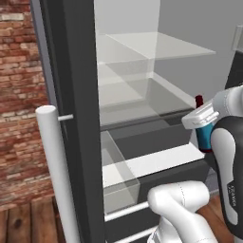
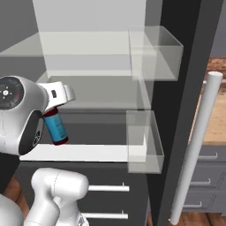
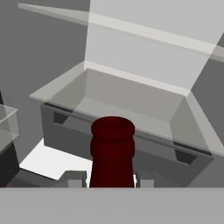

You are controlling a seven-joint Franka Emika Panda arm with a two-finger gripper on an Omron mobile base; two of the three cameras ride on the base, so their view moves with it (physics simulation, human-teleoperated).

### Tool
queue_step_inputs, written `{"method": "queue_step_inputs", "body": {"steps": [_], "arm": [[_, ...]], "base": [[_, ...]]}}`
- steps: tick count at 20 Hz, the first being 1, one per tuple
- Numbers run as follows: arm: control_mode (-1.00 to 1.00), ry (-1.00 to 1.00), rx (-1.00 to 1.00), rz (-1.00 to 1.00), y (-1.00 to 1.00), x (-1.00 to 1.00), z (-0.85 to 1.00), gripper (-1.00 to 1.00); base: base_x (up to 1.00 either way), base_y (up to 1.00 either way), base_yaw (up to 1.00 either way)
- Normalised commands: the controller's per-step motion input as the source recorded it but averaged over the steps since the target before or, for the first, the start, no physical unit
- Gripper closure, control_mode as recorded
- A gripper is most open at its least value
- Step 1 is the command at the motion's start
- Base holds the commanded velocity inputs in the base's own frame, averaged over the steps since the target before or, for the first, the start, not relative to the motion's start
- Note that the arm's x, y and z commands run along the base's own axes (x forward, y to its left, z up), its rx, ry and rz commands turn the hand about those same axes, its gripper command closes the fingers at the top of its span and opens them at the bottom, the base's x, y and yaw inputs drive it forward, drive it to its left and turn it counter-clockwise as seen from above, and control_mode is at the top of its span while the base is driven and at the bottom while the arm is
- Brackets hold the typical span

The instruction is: Place the beer on the top shelf of the fridge to keep it out of children's reach, and place the cucumbers on lower shelves for easy access.

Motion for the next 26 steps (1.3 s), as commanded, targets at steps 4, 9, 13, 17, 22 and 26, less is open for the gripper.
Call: {"method": "queue_step_inputs", "body": {"steps": [4, 9, 13, 17, 22, 26], "arm": [[1.00, 0.00, 0.00, 0.00, 0.00, 0.00, 0.00, 1.00], [-1.00, -0.02, 0.00, 0.01, 0.00, 0.13, 0.01, 1.00], [-1.00, -0.17, 0.01, 0.00, 0.00, 0.00, 0.32, 1.00], [-1.00, -0.22, 0.00, 0.00, 0.00, 0.00, 0.55, 1.00], [-1.00, -0.14, 0.00, -0.01, 0.00, 0.00, 0.70, 1.00], [-1.00, -0.08, 0.04, -0.10, 0.01, 0.01, 0.56, 1.00]], "base": [[0.30, 0.12, 0.04], [0.05, 0.01, 0.01], [0.00, 0.00, 0.00], [0.00, 0.00, 0.00], [0.00, 0.00, 0.00], [0.00, 0.00, 0.00]]}}
